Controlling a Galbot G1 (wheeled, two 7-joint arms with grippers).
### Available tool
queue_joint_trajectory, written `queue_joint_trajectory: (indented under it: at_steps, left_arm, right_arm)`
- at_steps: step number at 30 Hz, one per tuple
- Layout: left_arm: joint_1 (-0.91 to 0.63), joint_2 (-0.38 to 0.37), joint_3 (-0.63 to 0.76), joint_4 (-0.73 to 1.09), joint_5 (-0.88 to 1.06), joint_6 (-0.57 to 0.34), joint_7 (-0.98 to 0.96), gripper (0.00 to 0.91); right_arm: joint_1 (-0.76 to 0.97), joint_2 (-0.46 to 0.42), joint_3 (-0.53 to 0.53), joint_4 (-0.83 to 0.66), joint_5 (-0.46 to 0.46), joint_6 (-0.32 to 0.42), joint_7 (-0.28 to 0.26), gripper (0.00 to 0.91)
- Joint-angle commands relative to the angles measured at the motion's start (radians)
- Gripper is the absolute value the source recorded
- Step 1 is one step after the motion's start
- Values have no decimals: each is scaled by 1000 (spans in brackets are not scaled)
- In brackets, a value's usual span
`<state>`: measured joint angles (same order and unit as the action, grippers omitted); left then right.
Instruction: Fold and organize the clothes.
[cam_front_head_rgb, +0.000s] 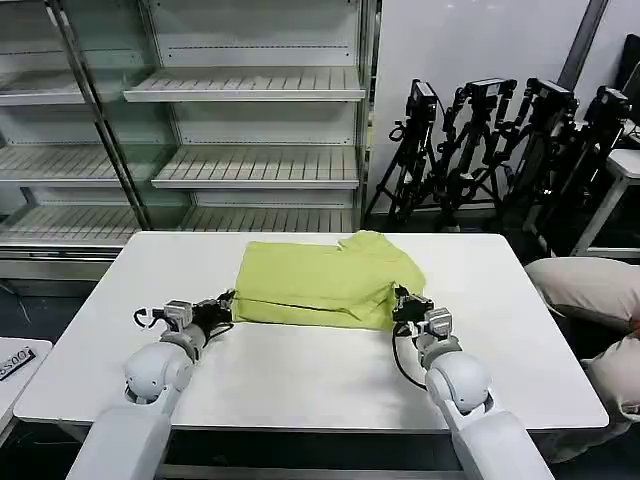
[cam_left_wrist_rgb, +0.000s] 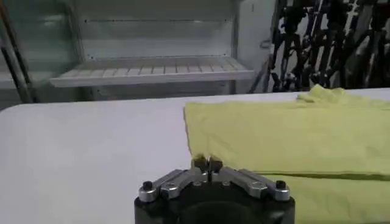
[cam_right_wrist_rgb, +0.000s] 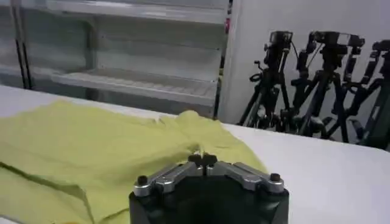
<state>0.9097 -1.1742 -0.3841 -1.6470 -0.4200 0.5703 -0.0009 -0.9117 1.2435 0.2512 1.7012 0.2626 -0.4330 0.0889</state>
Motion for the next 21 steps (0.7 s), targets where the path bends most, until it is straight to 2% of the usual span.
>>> queue_joint_trajectory:
  at_steps: [1, 10, 15, 20, 21]
  left_arm:
    - [-36, 2, 13, 45, 15, 0, -2, 907]
    - [39, 39, -10, -75, 11, 6, -3, 907]
    - [151, 59, 7, -163, 51, 8, -10, 907]
    - [143, 37, 16, -108, 69, 8, -14, 907]
    - [137, 30, 14, -98, 69, 8, -14, 907]
  right_arm:
    - [41, 11, -9, -56, -13, -11, -4, 907]
    - [31, 15, 12, -59, -9, -22, 24, 907]
    - [-107, -35, 52, 85, 71, -94, 60, 907]
    - [-223, -75, 74, 148, 82, -106, 49, 907]
    - [-230, -77, 76, 151, 83, -108, 53, 695]
